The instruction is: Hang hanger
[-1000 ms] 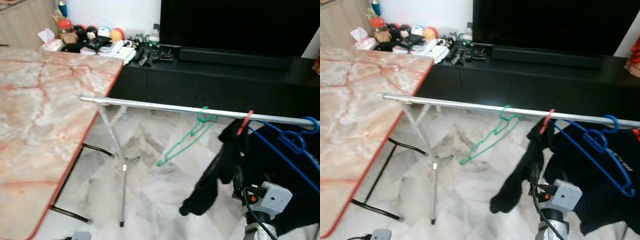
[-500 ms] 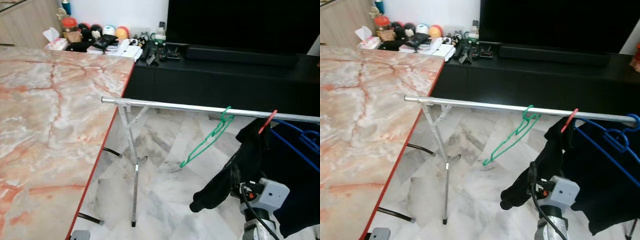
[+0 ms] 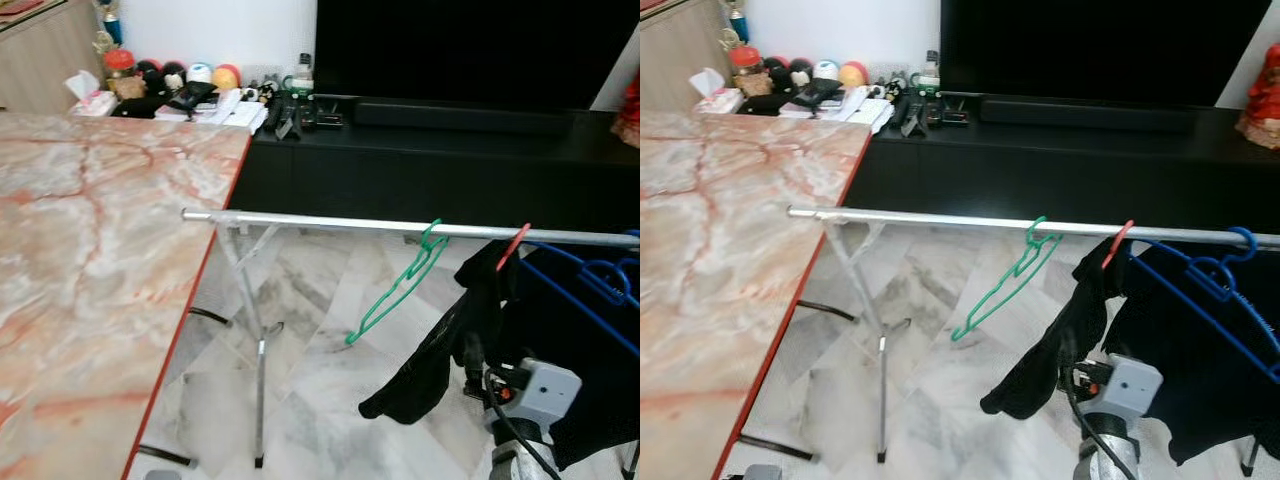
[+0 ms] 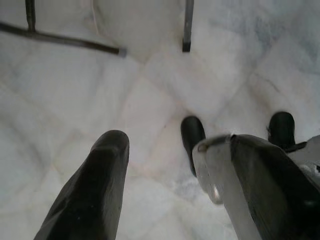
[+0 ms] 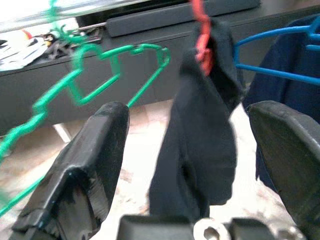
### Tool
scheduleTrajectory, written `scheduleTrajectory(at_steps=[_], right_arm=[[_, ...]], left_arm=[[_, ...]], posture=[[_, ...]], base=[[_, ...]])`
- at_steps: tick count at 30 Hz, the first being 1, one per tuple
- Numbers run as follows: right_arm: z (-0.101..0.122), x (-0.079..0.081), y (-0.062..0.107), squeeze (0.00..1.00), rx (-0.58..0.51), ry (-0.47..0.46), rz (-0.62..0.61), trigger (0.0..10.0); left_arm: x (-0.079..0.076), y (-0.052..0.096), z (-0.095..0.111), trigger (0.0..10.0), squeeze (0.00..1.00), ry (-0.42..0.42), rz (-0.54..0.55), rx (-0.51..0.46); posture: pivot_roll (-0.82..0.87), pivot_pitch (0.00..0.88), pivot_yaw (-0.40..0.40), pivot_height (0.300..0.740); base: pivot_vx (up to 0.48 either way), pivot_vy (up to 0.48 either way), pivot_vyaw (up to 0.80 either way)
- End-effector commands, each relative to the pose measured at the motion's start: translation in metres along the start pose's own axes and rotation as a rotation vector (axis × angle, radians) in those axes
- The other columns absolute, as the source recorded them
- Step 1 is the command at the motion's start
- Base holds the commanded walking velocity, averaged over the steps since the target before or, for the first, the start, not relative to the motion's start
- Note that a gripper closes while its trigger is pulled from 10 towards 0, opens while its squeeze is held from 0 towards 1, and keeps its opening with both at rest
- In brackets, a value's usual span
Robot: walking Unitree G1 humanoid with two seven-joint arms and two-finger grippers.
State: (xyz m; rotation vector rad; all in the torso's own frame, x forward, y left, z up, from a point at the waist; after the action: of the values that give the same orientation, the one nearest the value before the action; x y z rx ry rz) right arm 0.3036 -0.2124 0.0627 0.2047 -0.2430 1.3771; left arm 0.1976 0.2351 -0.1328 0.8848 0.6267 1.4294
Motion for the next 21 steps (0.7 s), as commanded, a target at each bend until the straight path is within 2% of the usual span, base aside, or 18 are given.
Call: scheduleTrajectory(at_steps=[1, 15, 20, 21], right_arm=[[0.006, -0.005, -0.001, 0.0, -0.012, -0.003, -0.014, 10.0], [0.008, -0.007, -0.002, 0.0, -0.023, -0.001, -0.031, 10.0], [0.022, -0.034, 0.005, 0.0, -0.081, 0.033, -0.197, 10.0], [0.027, -0.043, 0.008, 0.0, -0.101, 0.032, -0.253, 10.0]], left_arm=[[-0.007, 0.0, -0.006, 10.0, 0.0, 0.005, -0.016, 0.018], [-0.006, 0.001, -0.008, 10.0, 0.0, 0.006, -0.011, 0.022], [-0.004, 0.001, -0.01, 10.0, 0.0, 0.006, -0.009, 0.024], [-0.003, 0.002, -0.01, 10.0, 0.0, 0.004, -0.008, 0.026]], posture=[[-0.03, 0.102, -0.026, 0.74], [-0.03, 0.105, -0.028, 0.74], [-0.03, 0.108, -0.028, 0.74], [-0.03, 0.108, -0.028, 0.74]], base=[[0.0, 0.0, 0.0], [0.0, 0.0, 0.0], [0.0, 0.0, 0.0], [0.0, 0.0, 0.0]])
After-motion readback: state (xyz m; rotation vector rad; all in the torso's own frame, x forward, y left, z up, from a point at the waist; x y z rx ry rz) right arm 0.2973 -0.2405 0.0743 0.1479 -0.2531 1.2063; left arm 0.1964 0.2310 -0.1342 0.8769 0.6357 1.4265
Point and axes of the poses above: a point about 5 cm out from each wrist's last joint towards the gripper, its own y axis pointing back from the gripper into the wrist, its own z axis along the axis of the wrist's last joint, x = y × z, the point moved 6 cm from there along -y, pointing out of the wrist towards the gripper, and after that the axes turned 7 degrees about -y, right-handed, at the moved point
